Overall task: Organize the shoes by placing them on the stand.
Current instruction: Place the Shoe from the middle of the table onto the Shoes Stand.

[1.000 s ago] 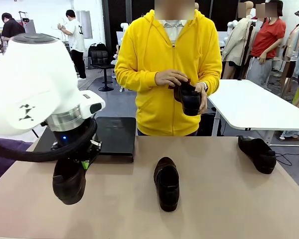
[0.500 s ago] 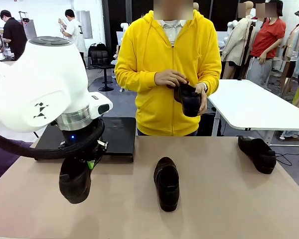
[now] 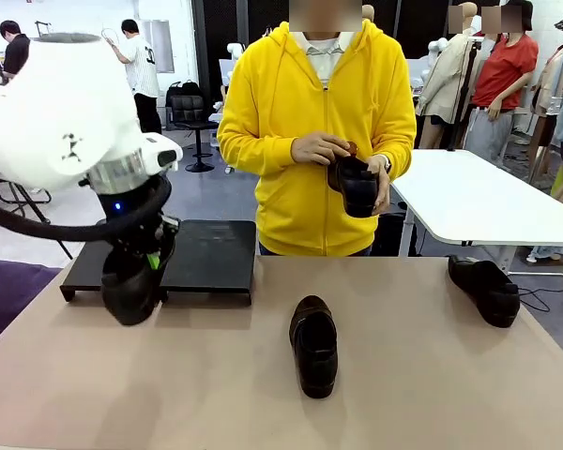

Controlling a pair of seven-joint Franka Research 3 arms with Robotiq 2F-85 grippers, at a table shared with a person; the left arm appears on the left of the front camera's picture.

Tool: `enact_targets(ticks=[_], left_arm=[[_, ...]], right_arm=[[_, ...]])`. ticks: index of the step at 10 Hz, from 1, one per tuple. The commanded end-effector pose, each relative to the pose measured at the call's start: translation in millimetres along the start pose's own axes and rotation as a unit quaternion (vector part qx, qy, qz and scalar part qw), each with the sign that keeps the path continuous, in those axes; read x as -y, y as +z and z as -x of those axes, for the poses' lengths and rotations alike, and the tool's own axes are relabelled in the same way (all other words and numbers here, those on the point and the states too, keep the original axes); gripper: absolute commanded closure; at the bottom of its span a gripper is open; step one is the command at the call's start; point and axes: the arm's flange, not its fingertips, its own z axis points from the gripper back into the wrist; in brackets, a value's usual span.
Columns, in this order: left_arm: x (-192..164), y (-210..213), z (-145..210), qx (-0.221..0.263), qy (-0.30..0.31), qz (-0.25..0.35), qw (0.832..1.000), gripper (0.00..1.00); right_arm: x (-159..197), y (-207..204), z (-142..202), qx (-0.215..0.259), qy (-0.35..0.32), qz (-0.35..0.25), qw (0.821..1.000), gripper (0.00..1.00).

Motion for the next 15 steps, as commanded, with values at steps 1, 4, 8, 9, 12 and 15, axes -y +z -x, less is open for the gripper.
enact_targets(ticks=[1,4,8,9,12,15], left_arm=[[-28.2,10.0,-35.3,0.033,-0.001,-0.008,0.999,1.00],[-31.4,-27.5,-97.4,0.112,-0.044,0.027,0.992,1.00],[-14.3,-91.4,-169.8,0.098,0.002,0.039,0.994,1.00],[-28.1,-75.5,-133.5,0.136,-0.034,0.030,0.990,1.00],[-16.0,-116.8,-160.1,0.149,-0.025,0.011,0.988,1.00],[-7.1,-144.9,-176.1,0.200,-0.061,-0.006,0.978,1.00]], right_arm=[[-0.6,2.7,0.9,-0.001,0.011,-0.011,1.000,0.00],[-0.6,2.7,0.9,-0.001,0.011,-0.011,1.000,0.00],[-0.6,2.7,0.9,-0.001,0.011,-0.011,1.000,0.00],[-0.6,2.7,0.9,-0.001,0.011,-0.011,1.000,0.00],[-0.6,2.7,0.9,-0.001,0.011,-0.011,1.000,0.00],[-0.6,2.7,0.9,-0.001,0.011,-0.011,1.000,0.00]])
